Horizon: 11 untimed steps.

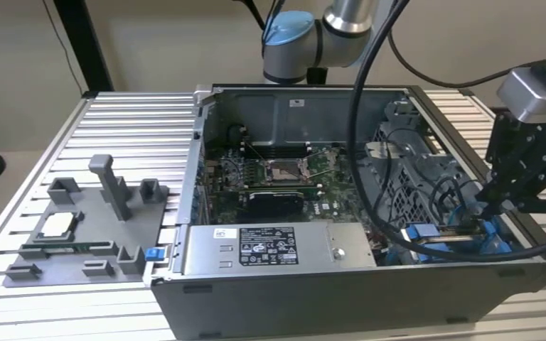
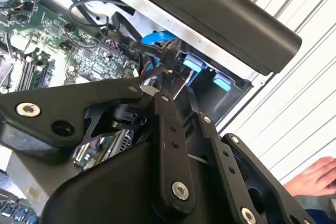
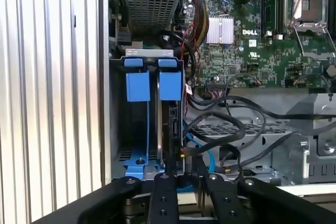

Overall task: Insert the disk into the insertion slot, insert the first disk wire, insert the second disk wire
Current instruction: 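Insert the first disk wire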

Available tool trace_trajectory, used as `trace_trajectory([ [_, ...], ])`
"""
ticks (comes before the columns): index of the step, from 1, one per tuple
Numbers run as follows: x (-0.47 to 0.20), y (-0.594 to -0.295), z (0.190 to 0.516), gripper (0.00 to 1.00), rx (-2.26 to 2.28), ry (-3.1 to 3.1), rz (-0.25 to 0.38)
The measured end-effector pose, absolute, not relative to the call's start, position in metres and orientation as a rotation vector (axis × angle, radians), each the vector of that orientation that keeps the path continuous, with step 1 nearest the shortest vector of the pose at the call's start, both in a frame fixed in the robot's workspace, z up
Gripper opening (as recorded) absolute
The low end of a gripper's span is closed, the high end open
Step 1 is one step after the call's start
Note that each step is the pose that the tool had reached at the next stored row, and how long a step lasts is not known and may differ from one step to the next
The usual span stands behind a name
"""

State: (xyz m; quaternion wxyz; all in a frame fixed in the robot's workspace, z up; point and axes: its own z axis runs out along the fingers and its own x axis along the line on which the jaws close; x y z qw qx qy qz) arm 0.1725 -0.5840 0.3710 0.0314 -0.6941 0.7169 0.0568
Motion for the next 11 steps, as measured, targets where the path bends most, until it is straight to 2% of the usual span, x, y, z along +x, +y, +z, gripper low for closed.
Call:
trace_trajectory([
  [11, 0.1725, -0.584, 0.38, 1.0, -2.138, 2.208, 0.175],
])
